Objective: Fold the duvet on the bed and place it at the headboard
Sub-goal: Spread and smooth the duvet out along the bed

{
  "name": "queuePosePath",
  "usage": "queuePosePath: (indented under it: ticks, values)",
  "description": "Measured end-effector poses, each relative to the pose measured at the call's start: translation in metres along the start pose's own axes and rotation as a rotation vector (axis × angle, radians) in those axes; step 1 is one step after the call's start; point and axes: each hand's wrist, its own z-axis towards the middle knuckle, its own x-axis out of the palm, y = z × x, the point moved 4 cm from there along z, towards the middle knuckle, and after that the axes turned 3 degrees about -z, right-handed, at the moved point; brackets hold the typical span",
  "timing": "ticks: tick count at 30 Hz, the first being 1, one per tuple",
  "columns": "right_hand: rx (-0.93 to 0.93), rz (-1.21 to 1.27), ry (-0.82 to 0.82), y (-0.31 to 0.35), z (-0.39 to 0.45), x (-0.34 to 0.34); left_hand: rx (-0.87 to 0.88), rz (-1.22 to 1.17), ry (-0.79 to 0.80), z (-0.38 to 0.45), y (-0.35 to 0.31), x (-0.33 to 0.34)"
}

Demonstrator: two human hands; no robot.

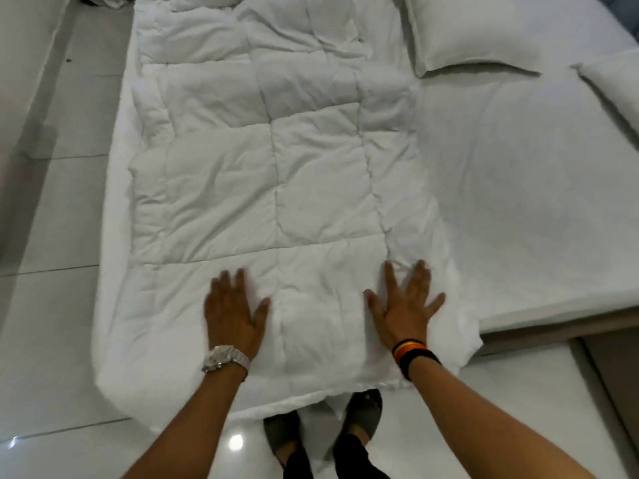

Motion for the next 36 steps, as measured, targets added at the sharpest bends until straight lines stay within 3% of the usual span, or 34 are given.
queuePosePath:
  ticks: [5, 8, 12, 16, 18, 22, 25, 27, 30, 36]
  values:
    - [0.21, 0.081, 0.083, -0.085, 0.054, -0.017, 0.099, 0.102, 0.09, 0.001, -0.075, 0.06]
    - [0.116, 0.118, 0.042, -0.09, 0.062, -0.014, 0.096, 0.154, 0.083, 0.002, -0.085, 0.068]
    - [-0.046, 0.222, 0.037, -0.096, 0.062, -0.02, 0.082, 0.146, 0.145, 0.002, -0.078, 0.06]
    - [0.076, 0.222, 0.107, -0.144, 0.04, -0.016, 0.102, 0.138, 0.155, 0.002, -0.057, 0.022]
    - [0.121, 0.191, -0.021, -0.137, 0.032, -0.012, -0.029, 0.116, 0.072, 0.009, -0.026, -0.006]
    - [0.028, 0.16, -0.195, -0.043, 0.032, -0.021, -0.438, -0.04, -0.119, 0.038, 0.062, -0.066]
    - [-0.216, 0.142, -0.206, 0.078, 0.024, -0.015, -0.634, -0.28, -0.077, 0.067, 0.118, -0.087]
    - [-0.313, 0.122, -0.183, 0.153, 0.014, 0.003, -0.656, -0.398, -0.022, 0.089, 0.132, -0.088]
    - [-0.303, 0.134, -0.128, 0.245, 0.002, 0.041, -0.653, -0.46, 0.04, 0.111, 0.146, -0.095]
    - [-0.273, 0.04, -0.004, 0.327, -0.052, 0.095, -0.677, -0.474, 0.125, 0.084, 0.203, -0.107]
